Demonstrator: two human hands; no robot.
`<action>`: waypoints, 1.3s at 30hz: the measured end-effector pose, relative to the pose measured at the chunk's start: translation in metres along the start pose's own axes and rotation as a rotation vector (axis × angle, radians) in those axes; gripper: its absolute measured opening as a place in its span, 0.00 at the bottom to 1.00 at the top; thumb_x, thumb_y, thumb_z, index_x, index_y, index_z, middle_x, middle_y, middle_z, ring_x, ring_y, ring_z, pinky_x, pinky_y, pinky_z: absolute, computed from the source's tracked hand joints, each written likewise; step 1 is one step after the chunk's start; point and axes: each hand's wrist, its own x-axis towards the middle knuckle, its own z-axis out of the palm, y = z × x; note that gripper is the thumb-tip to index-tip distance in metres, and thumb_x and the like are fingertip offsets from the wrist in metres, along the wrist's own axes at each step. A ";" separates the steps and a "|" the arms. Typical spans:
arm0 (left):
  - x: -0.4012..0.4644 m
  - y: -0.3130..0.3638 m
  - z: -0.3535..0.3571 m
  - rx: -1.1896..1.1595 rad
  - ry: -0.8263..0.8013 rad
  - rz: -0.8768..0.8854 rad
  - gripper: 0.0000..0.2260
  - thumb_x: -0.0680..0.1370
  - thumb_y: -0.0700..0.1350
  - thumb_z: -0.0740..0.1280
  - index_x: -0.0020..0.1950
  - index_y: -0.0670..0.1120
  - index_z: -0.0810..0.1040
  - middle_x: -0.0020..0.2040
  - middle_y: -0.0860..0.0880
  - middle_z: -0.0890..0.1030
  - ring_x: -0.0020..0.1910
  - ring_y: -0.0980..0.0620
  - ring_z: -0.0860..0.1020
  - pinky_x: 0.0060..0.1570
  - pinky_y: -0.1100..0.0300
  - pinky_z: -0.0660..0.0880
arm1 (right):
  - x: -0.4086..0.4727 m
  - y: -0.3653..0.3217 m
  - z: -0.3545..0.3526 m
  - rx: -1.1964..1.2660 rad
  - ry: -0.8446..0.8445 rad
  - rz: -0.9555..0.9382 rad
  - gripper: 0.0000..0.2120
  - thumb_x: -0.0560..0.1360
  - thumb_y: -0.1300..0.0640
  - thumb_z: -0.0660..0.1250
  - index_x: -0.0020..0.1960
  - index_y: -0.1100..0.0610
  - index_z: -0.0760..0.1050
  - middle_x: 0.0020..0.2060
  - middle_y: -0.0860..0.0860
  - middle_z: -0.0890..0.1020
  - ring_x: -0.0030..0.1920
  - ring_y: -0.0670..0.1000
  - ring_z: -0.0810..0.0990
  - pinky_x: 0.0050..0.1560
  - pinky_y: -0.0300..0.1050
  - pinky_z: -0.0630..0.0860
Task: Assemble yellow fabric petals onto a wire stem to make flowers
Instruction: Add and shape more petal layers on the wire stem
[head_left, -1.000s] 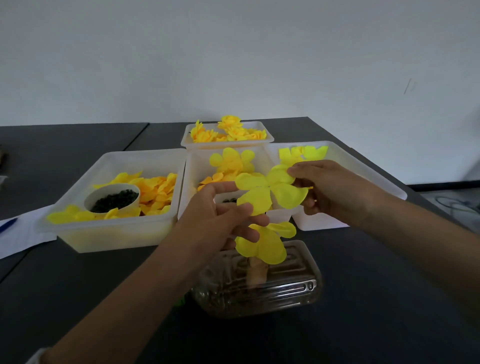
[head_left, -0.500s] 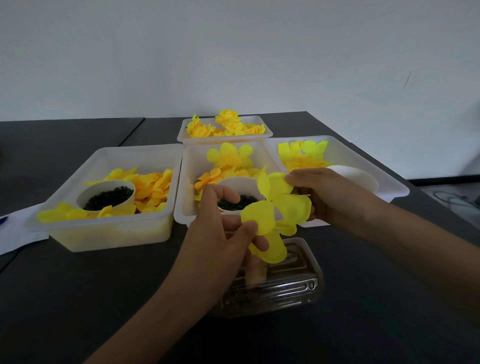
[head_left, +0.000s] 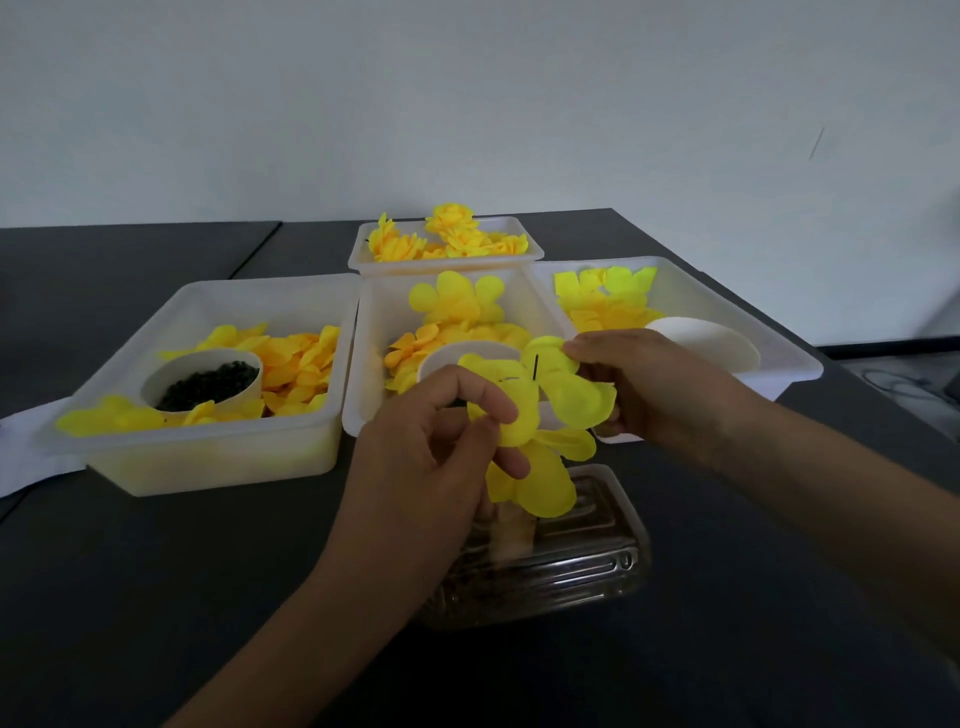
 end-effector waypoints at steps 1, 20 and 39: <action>0.000 -0.001 -0.001 0.000 0.000 -0.012 0.11 0.80 0.36 0.61 0.43 0.49 0.78 0.33 0.47 0.83 0.24 0.58 0.74 0.28 0.66 0.71 | 0.000 0.001 0.000 -0.007 0.002 0.003 0.13 0.78 0.55 0.63 0.35 0.55 0.73 0.26 0.49 0.72 0.25 0.49 0.67 0.29 0.41 0.63; -0.016 -0.025 -0.008 0.188 -0.221 -0.205 0.10 0.79 0.40 0.62 0.45 0.55 0.74 0.26 0.52 0.78 0.22 0.61 0.71 0.26 0.70 0.67 | -0.007 0.032 0.007 -0.438 0.034 0.002 0.16 0.80 0.57 0.63 0.33 0.57 0.74 0.21 0.44 0.71 0.22 0.40 0.69 0.27 0.32 0.67; 0.030 -0.028 0.028 0.375 -0.176 0.011 0.05 0.78 0.49 0.65 0.46 0.60 0.77 0.48 0.69 0.77 0.52 0.72 0.72 0.46 0.78 0.67 | 0.060 -0.021 -0.079 -0.641 0.435 -0.135 0.10 0.77 0.63 0.60 0.41 0.58 0.78 0.37 0.54 0.78 0.33 0.51 0.72 0.32 0.41 0.66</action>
